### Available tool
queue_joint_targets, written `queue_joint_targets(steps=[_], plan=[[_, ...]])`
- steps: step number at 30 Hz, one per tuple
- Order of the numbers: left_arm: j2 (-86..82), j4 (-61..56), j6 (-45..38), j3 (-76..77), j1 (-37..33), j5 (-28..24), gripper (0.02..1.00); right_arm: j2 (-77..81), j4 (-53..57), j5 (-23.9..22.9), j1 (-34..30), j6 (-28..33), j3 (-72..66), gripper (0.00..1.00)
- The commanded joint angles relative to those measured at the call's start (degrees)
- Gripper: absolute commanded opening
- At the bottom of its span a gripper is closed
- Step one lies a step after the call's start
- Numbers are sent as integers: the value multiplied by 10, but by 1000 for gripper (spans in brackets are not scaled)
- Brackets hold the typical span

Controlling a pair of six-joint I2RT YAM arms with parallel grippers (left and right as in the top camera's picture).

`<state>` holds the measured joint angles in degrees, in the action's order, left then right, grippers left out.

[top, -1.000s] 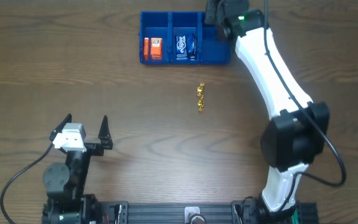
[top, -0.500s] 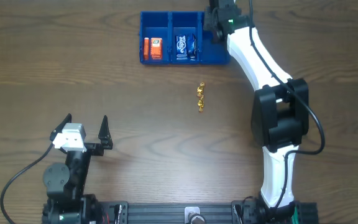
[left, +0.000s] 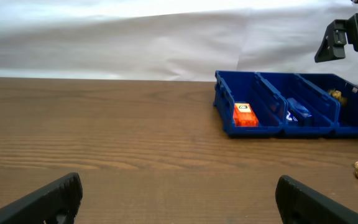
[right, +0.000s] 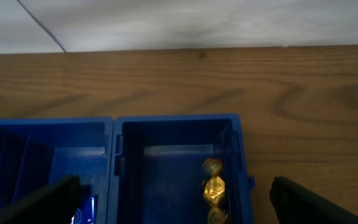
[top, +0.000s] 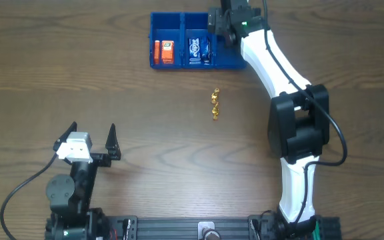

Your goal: Sort Candies Into Trays

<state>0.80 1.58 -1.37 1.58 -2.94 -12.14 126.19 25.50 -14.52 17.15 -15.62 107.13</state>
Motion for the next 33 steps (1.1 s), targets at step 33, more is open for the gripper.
queue_joint_targets(steps=[33], plan=[[-4, 16, -4, -13, 0, -13, 998, -187, 200, 116, 122, -189, -344, 1000]])
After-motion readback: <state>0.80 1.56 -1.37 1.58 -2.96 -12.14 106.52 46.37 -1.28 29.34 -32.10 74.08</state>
